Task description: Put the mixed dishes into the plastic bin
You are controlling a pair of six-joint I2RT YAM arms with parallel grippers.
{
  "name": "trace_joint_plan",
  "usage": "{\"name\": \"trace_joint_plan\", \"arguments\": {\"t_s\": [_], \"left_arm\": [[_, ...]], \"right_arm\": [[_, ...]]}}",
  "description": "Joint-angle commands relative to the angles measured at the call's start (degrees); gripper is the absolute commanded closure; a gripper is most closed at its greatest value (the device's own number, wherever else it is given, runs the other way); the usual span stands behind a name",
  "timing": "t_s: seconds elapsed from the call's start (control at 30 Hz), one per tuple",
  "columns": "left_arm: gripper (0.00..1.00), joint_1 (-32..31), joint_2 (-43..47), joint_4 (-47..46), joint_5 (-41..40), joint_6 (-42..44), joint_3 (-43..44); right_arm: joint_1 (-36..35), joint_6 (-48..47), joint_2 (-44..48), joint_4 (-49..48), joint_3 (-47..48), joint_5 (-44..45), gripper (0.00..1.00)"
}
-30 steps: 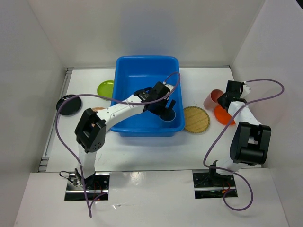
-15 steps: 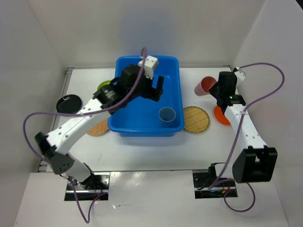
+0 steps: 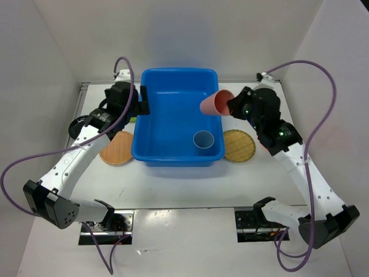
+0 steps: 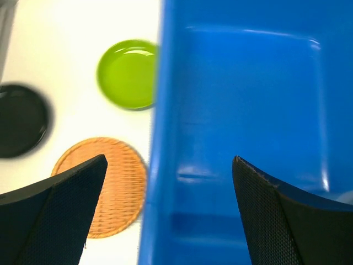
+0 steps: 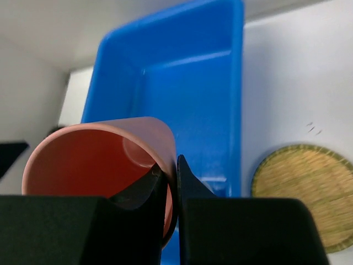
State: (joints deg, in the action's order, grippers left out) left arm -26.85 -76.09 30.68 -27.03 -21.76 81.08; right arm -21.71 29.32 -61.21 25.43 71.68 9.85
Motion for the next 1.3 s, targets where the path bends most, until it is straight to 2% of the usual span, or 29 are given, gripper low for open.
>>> {"name": "trace_joint_plan", "arguments": {"t_s": [0.0, 0.13, 0.27, 0.6, 0.83, 0.93, 1.13, 1.27], "left_arm": [[0.0, 5.48, 3.93, -0.7, 1.71, -3.72, -2.75], [0.0, 14.6, 6.13, -1.23, 5.93, -3.73, -4.53], [0.0, 20.42, 8.15, -1.23, 8.74, -3.73, -6.8], [0.0, 29.39, 9.65, -2.99, 17.53, -3.2, -11.81], [0.0, 33.61, 9.65, -2.99, 16.83, -1.88, -13.23], [0.0, 35.46, 9.65, -3.6, 18.85, -2.41, -15.33], [0.0, 40.9, 9.12, -6.76, 19.91, -12.06, -19.2], [0.0, 42.14, 8.59, -10.19, 18.87, -18.66, -22.79]], "right_arm": [[-4.47, -2.07, -4.61, 5.15, 3.28, 0.6, 1.0], [-8.86, -1.55, -9.71, 10.23, 6.54, 3.86, 1.0], [-10.53, -1.02, -12.0, 14.54, 7.51, 6.85, 1.0], [-10.54, -0.41, -12.61, 18.08, 7.51, 7.38, 1.0], [-11.68, -0.41, -14.64, 19.22, 6.1, 7.91, 1.0], [-11.68, -0.41, -15.16, 17.9, 4.96, 7.38, 1.0], [-11.68, -0.93, -16.92, 15.88, 3.2, 6.68, 1.0], [-11.68, -1.46, -18.24, 13.86, 1.97, 6.68, 0.97]]}}
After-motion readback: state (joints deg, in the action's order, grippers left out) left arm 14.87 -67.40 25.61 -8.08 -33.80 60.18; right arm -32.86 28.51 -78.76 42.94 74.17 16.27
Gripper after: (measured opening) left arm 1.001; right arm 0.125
